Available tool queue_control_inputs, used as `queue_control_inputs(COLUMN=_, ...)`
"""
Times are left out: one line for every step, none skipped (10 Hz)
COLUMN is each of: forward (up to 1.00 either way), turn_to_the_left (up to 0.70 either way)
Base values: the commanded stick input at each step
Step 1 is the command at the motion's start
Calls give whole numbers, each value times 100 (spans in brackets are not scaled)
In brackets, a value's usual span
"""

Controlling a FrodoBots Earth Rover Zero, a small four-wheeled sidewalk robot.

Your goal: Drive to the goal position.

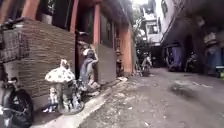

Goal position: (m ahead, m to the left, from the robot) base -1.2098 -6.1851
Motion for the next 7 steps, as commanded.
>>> queue_control_inputs(forward=0, turn_to_the_left=-45)
queue_control_inputs(forward=0, turn_to_the_left=-45)
queue_control_inputs(forward=0, turn_to_the_left=-45)
queue_control_inputs(forward=0, turn_to_the_left=-45)
queue_control_inputs(forward=0, turn_to_the_left=-45)
queue_control_inputs(forward=0, turn_to_the_left=-45)
queue_control_inputs(forward=0, turn_to_the_left=-45)
